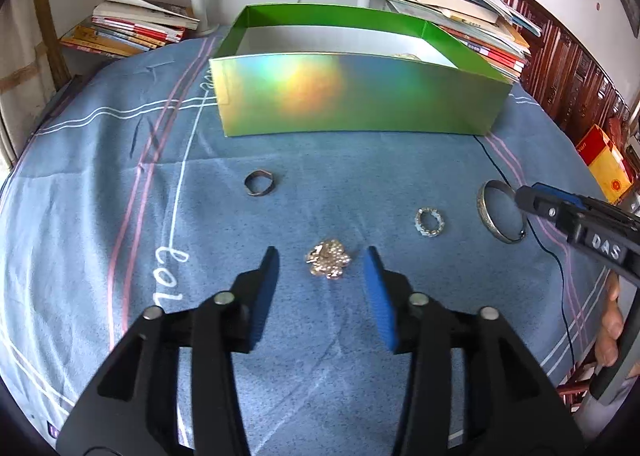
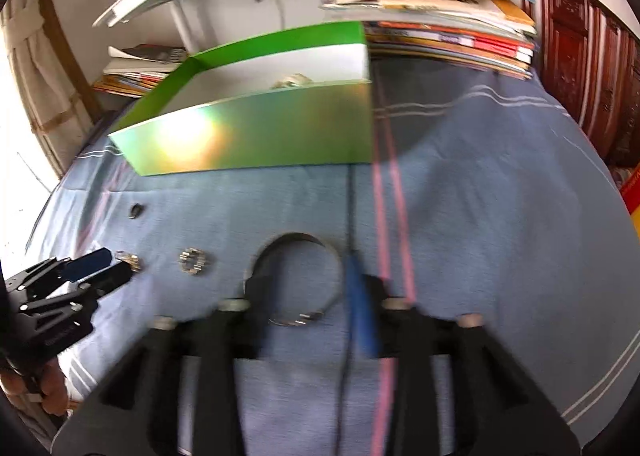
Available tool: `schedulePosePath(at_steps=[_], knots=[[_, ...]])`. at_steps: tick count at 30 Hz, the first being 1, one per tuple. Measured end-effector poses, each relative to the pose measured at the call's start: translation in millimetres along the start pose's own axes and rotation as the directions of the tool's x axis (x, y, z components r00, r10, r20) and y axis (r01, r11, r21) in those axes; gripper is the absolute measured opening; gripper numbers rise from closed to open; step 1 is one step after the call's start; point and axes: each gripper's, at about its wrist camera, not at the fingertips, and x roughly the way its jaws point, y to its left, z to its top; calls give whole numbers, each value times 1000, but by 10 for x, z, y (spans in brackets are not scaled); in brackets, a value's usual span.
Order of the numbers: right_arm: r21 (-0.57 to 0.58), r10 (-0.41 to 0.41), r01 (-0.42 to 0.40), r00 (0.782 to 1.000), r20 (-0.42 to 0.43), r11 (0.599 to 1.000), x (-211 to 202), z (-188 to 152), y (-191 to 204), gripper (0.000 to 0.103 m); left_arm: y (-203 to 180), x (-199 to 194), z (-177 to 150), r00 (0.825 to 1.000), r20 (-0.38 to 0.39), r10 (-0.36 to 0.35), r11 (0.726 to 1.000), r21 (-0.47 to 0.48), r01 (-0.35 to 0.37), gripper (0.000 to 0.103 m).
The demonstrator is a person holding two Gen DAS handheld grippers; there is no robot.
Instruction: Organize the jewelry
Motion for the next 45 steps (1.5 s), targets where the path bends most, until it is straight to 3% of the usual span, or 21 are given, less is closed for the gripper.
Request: schedulePosePath(at_steps=[6,13,25,29,34,45], knots=[[-144,-32,26,999,-37,989,187,-40,364,49,3,-50,-49,1000,4,5,1000,-4,-5,55],[-188,-45,32,997,-64,982,153,-201,347,43,-12,-52,-85,1000,4,-12,1000,4,12,57],[-130,-90,82,994,-61,988,43,-254,9,44,-24,-63,-97,1000,4,-19,1000,10,19,61],[-110,-122,115,991,-57,987,63,-227,-52,51,-32,-41,-95,1000,-1,-17,1000,7,17,63],[-114,-116,109,991,-59,987,80,-231,-30,59,-31,-30,-88,1000,-5,-13,1000,7,13,66],[-136,-111,102,992,-62,985,163,-172,98,59,-23,-11,-94,1000,-11,-14,1000,10,14,68]])
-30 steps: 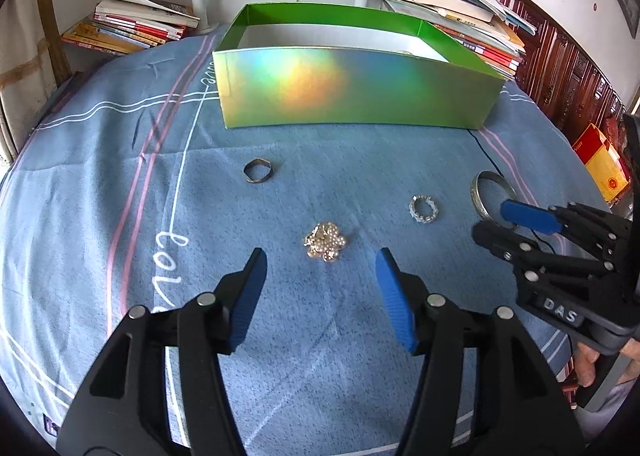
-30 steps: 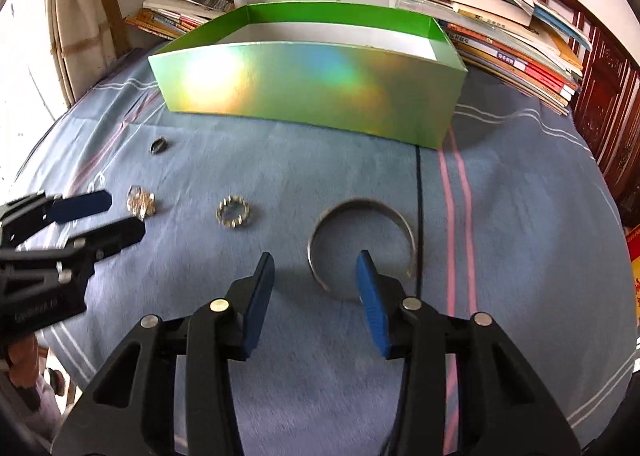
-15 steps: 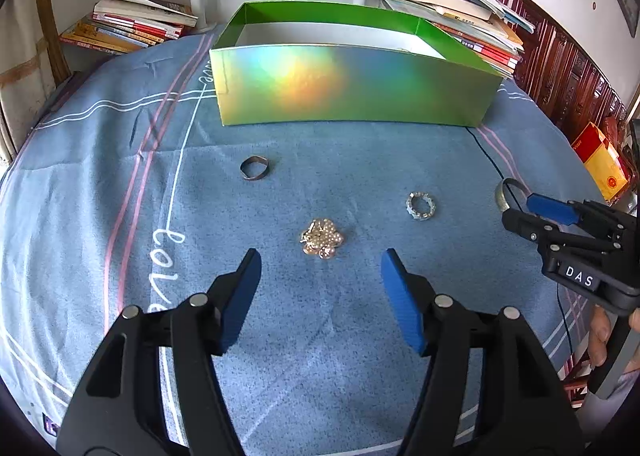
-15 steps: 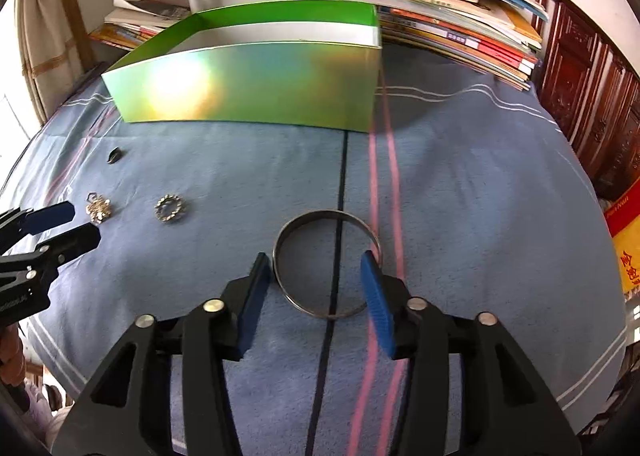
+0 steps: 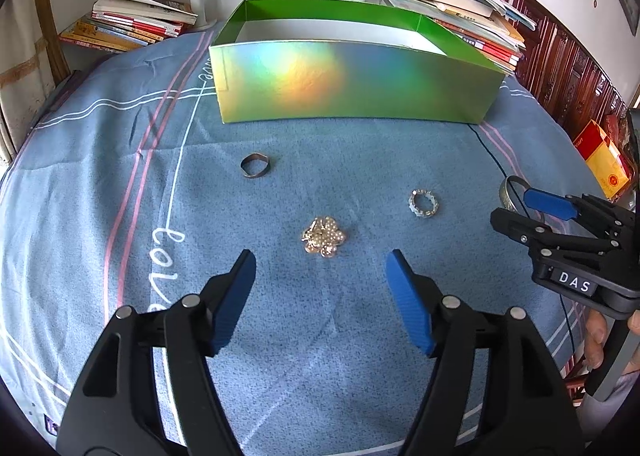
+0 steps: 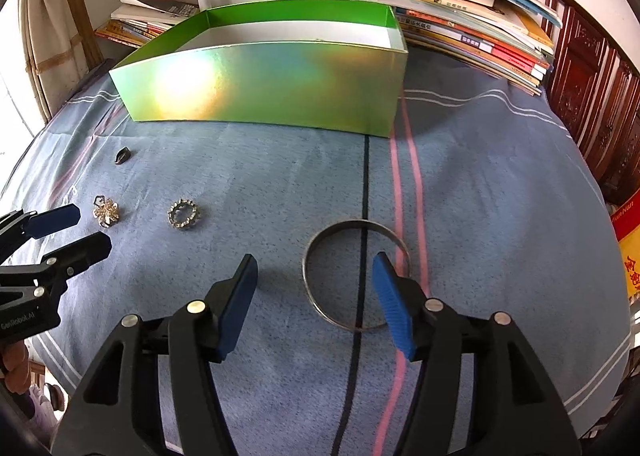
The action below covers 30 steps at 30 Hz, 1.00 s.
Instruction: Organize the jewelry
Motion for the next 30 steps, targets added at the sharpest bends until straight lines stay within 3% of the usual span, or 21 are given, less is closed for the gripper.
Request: schedulePosePath(at_steps=[6,11,14,25,30], knots=[[-34,-5,6,1000,15,999,34,47,94,57,-8,8,-9,1000,-4,0,1000,1,0,69],[-75,44,-43,999,16,996,20,56,187,20,-9,6,-11,1000,-5,0,1000,0,0,69],[-90,56,-54,998,13,994,6,43,219,12,-8,6,-8,1000,-4,0,1000,1,0,69],[-70,88,-87,996,5,994,-94,-83,153,11,36,27,-11,1000,-13,4,1000,-12,-4,70],[-37,85,-84,996,12,996,-120,-115,69,22,1,24,15,1000,-11,14,1000,-6,-14,71]])
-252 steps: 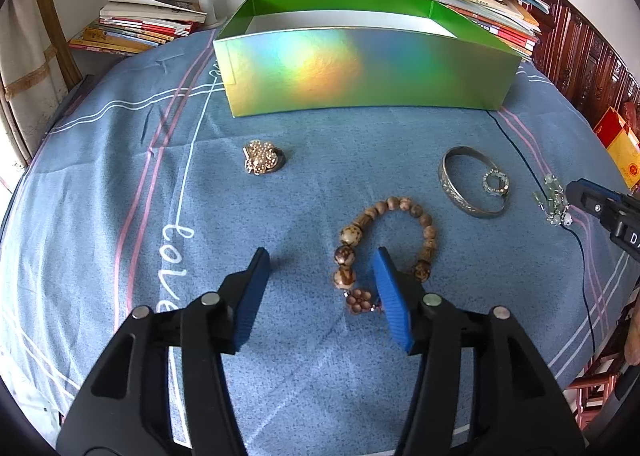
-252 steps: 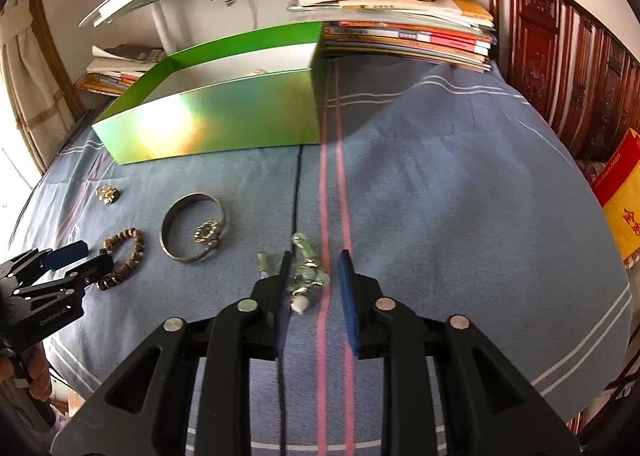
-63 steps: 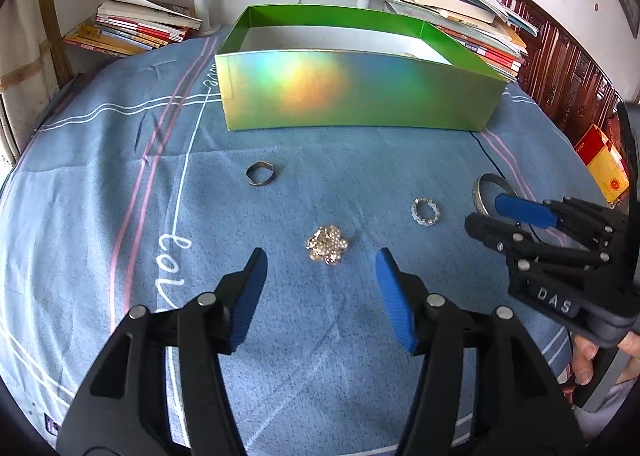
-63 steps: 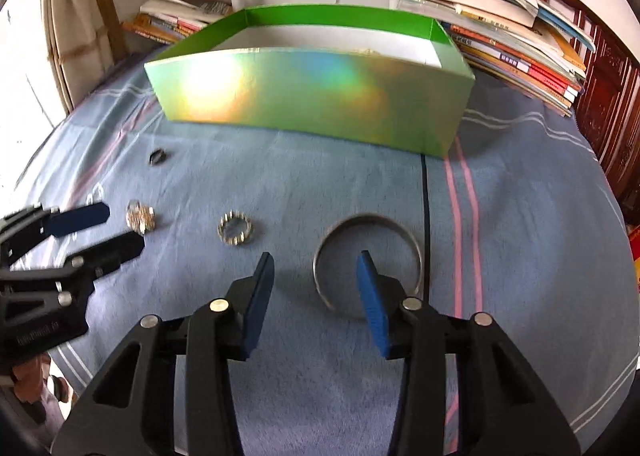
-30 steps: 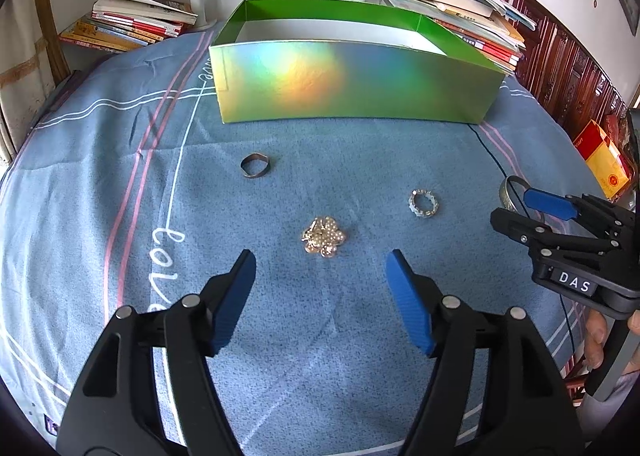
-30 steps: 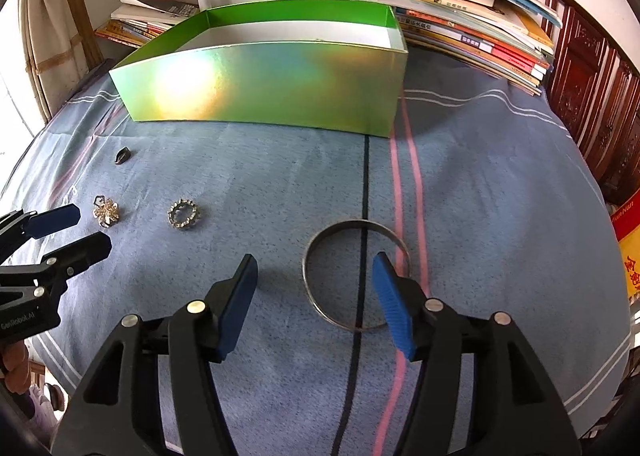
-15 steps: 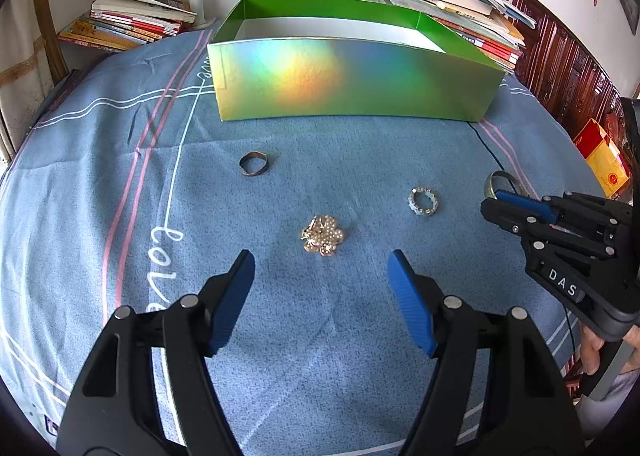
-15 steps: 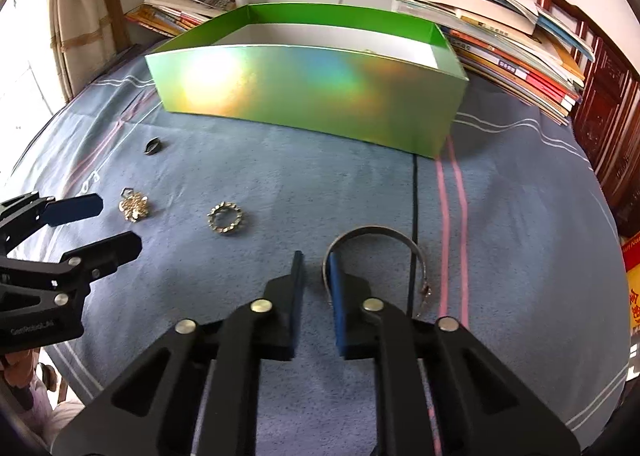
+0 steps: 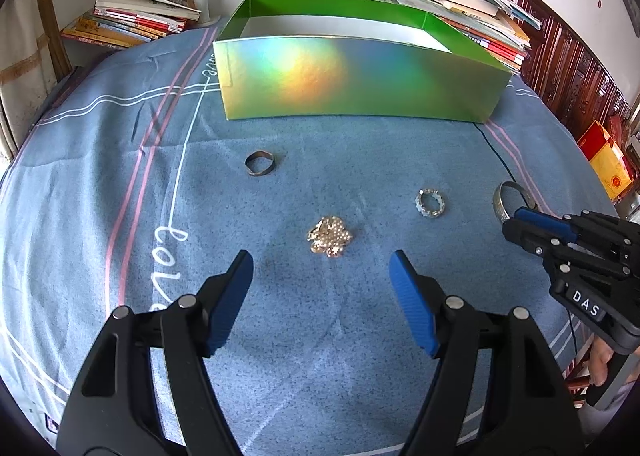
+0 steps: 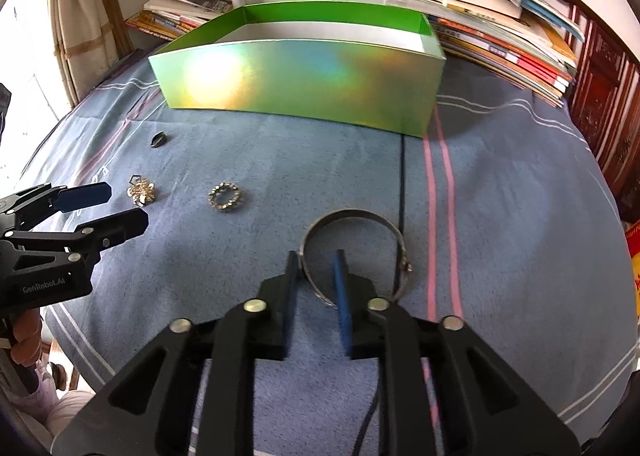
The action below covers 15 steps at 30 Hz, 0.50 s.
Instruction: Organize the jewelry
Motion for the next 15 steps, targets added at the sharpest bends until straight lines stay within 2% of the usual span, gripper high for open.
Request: schedulePosePath(at_steps=[1,5,15], knots=[[6,3,-3,1000,2,1000,-3,-5,-11,22,-3,8,7,1000,-1,2,1000,1,-2,71],[32,-9,8,1000,11,999,-15,-20,-68,35,3,94,77,1000,-12,19,1000,-11,-19,70],[5,-38,37,999,22,999,42,13,48,35,-23,194,170,998,-7,64,998,-7,-64,70]])
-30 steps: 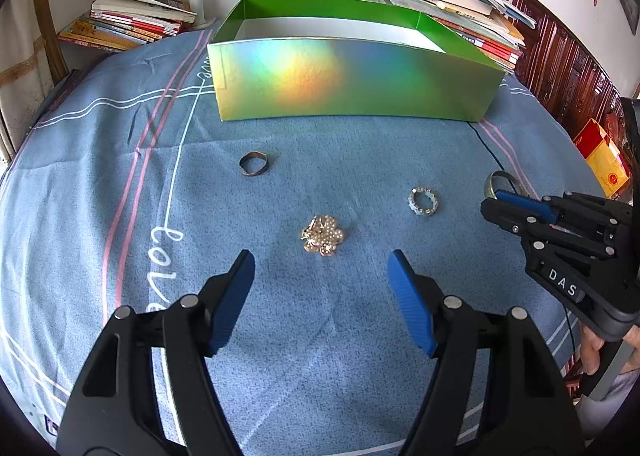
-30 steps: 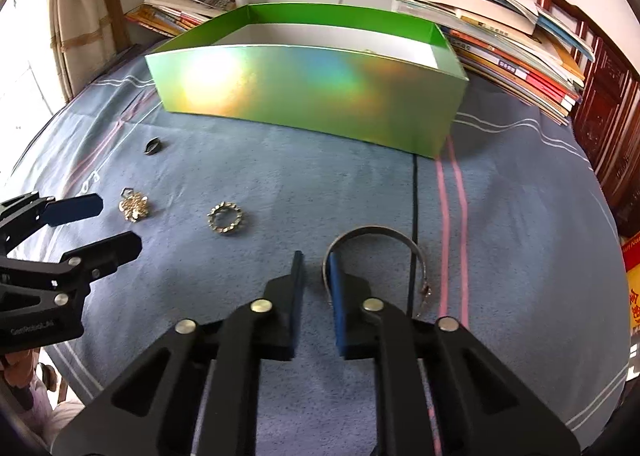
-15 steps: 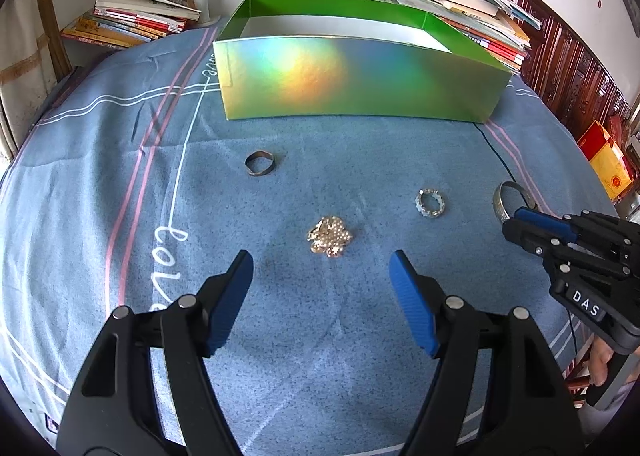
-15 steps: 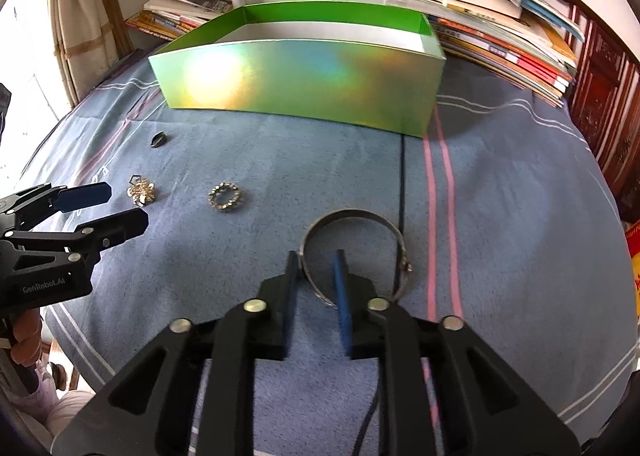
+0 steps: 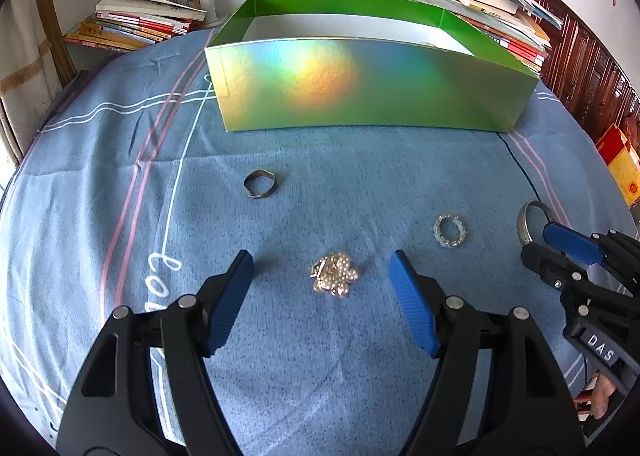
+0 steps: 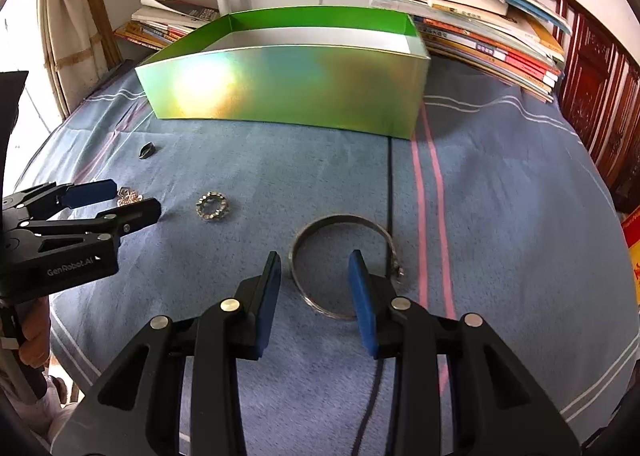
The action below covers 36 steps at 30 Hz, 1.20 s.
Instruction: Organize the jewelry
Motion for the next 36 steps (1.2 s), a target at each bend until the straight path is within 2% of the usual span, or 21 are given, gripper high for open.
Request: schedulePosePath(at_steps=[17,29,36], knots=[[-23,-10,11,1000,6,1000,23,10,73,35,-92,19,-3,999,33,31,999,10,-31,69],[-18,-6,6,1000,12,1000,10,-11,61,35,-70,7,-43,998,43,34,999,3,-34,71],[-16,-6,7,1000,15,1000,3,-21,59,35,-58,17,-50,998,46,43,999,-4,-43,76]])
